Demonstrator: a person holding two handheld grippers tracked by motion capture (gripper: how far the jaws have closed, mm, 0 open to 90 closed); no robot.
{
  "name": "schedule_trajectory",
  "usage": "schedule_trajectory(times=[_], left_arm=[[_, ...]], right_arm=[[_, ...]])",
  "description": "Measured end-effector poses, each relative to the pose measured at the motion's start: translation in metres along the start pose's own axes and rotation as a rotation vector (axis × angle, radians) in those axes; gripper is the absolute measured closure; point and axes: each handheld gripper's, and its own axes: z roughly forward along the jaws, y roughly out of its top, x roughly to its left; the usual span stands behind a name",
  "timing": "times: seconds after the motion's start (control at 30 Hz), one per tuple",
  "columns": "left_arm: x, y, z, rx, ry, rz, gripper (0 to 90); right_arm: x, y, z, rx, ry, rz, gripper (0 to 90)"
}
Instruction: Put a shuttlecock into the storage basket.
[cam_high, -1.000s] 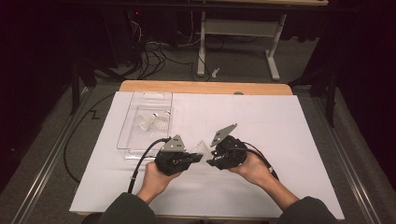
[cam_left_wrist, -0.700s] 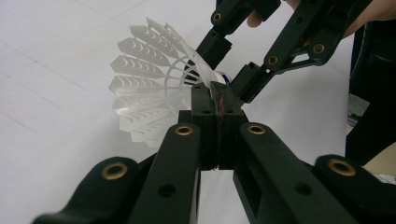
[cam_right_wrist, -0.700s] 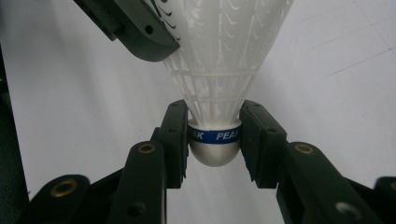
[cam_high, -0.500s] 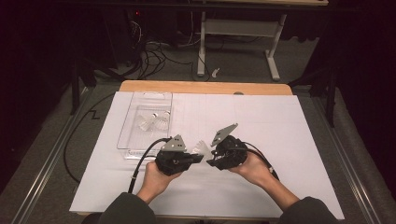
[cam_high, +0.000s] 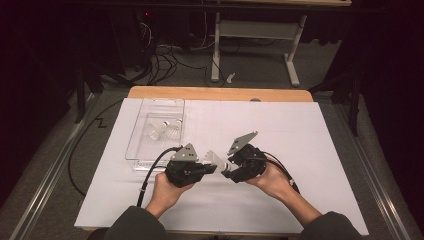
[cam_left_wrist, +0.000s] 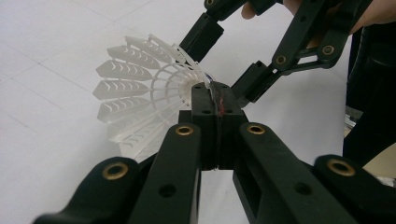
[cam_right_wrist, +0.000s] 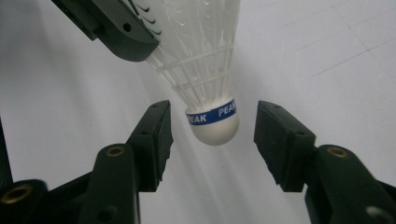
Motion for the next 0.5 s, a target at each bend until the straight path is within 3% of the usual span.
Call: schedule_trajectory(times=[0.5], left_arm=[[0.0027,0.0002,-0.0043,-0.009,0.011,-0.015,89.7]], right_arm=[[-0.0031,-0.0103,-0.0057,-0.037,-0.015,0.034,42.1]])
